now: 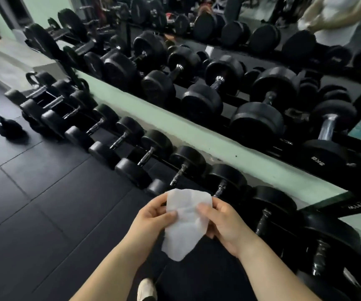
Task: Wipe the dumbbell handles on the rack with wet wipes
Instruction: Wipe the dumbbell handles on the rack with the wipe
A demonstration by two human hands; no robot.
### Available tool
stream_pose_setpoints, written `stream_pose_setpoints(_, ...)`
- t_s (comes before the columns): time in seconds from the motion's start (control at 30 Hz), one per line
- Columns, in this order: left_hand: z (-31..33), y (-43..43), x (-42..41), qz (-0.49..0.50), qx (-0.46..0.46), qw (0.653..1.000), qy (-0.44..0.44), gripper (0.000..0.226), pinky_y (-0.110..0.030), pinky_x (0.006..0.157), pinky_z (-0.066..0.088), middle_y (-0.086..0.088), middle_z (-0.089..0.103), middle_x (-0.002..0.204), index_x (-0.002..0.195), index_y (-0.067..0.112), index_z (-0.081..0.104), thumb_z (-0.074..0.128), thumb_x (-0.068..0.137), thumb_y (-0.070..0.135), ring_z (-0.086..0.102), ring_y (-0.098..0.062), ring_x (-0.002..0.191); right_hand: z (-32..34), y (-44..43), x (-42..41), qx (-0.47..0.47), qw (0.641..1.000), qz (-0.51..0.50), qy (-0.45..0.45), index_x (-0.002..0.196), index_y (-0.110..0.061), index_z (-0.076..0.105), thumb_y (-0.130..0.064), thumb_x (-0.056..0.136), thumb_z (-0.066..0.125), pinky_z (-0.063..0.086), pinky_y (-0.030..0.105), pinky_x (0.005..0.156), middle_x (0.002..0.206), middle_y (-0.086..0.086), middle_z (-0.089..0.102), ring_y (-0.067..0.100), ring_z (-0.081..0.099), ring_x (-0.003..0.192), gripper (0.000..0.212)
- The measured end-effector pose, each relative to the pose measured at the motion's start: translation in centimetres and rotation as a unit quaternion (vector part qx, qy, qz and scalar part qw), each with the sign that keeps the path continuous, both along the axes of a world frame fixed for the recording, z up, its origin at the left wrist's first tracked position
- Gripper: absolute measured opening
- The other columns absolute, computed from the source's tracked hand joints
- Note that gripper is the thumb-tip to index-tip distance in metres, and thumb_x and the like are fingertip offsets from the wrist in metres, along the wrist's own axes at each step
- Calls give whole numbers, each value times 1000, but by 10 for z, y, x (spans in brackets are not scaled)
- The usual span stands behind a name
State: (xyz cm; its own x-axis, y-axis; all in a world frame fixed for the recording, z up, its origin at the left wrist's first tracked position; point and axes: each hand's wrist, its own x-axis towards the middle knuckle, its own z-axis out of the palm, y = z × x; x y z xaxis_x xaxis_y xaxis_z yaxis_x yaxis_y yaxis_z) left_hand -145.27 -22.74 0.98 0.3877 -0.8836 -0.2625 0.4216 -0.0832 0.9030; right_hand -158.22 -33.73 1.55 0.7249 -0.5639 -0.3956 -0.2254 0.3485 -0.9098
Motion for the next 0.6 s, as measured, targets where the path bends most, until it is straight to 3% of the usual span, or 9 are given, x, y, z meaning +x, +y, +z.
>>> stream_pose_setpoints(0.13,3,-34,56,-17,17,999,-43,36,-22,66,54,-6,73,87,102,17,65,64,68,7,68,-16,80,1,-24,42,-12,999,-39,3,86,-19,65,-23,83,61,41,23,58,74,0,64,15,54,66,6)
stream_pose_setpoints(0.2,6,-52,75,-25,13,998,-51,29,-20,64,54,-3,73,83,97,19,66,65,76,-1,68,-12,77,0,-34,57,16,998,-64,-12,88,-19,67,-36,65,68,37,34,67,85,10,62,26,49,78,29)
stream_pose_setpoints(0.27,7,-70,87,-30,16,999,-41,27,-18,60,54,-1,73,77,91,20,68,60,81,-3,68,-9,71,-3,-47,66,33,995,-90,-23,90,-15,66,-38,57,69,33,32,63,86,12,59,27,46,79,40)
stream_pose_setpoints(0.43,6,-122,107,-51,59,997,-13,30,-17,44,47,3,69,63,89,16,67,46,88,-6,63,-9,55,-11,-87,82,29,991,-119,-45,82,-12,63,-14,77,62,48,20,56,75,1,65,10,62,66,5)
stream_pose_setpoints(0.5,23,-147,113,-72,48,994,-60,37,-17,42,46,4,66,56,78,16,70,45,88,-9,59,-9,51,-2,-107,89,45,990,-118,-65,78,-14,67,-3,86,52,52,20,56,74,1,68,10,65,65,20)
stream_pose_setpoints(0.6,72,-182,131,-104,-90,962,-236,45,-12,52,48,8,67,60,57,21,70,53,82,-13,60,-2,55,25,-145,98,39,981,-117,-147,64,-17,75,-3,79,58,52,18,56,68,-3,71,8,67,64,26)
